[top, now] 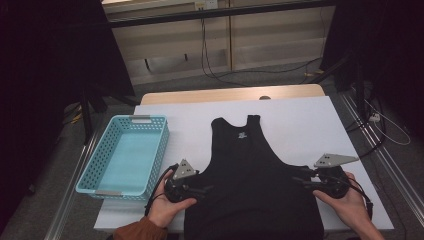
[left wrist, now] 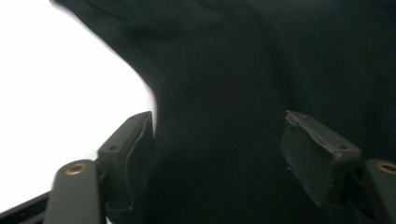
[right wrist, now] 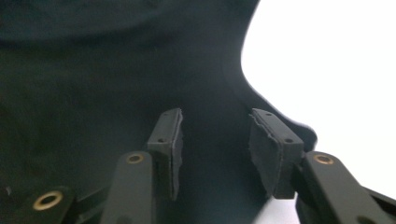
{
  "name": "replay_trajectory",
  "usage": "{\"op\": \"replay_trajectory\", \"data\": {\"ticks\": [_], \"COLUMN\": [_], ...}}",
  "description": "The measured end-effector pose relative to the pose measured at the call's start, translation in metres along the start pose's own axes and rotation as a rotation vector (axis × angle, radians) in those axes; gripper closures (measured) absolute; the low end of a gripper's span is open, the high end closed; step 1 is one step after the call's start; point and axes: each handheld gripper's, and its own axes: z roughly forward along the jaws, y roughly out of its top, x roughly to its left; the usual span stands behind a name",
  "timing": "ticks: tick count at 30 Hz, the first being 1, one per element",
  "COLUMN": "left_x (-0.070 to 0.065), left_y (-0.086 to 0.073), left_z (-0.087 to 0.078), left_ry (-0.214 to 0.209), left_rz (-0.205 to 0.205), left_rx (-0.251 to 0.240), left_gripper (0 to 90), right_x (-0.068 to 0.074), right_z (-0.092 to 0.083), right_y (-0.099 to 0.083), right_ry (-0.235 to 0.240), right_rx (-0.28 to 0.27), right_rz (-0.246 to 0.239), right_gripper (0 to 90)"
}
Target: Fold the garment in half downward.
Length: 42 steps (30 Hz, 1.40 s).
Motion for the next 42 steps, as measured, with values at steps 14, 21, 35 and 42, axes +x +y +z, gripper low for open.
{"op": "replay_trajectory", "data": {"ticks": [14, 21, 35, 42], "left_x": [-0.031, -0.038, -0.034, -0.034], "left_y": [-0.021, -0.026, -0.024, -0.025], "left_z": [-0.007, -0.006, -0.012, -0.014], "left_ry": [-0.108, -0.092, -0.116, -0.129], "left_rz": [0.086, 0.126, 0.071, 0.077], "left_rx": [0.069, 0.079, 0.12, 0.124], "left_gripper": [47.6, 49.7, 90.0, 90.0], "right_x": [0.001, 0.002, 0.006, 0.004], "right_z": [0.0, 0.004, 0.0, -0.016], "right_y": [-0.015, -0.016, -0.013, -0.027], "right_ry": [-0.032, -0.04, -0.023, -0.02], "right_rx": [0.103, 0.14, 0.178, 0.183], "right_rz": [-0.029, -0.059, -0.102, -0.099], "right_gripper": [56.4, 55.7, 90.0, 90.0]}}
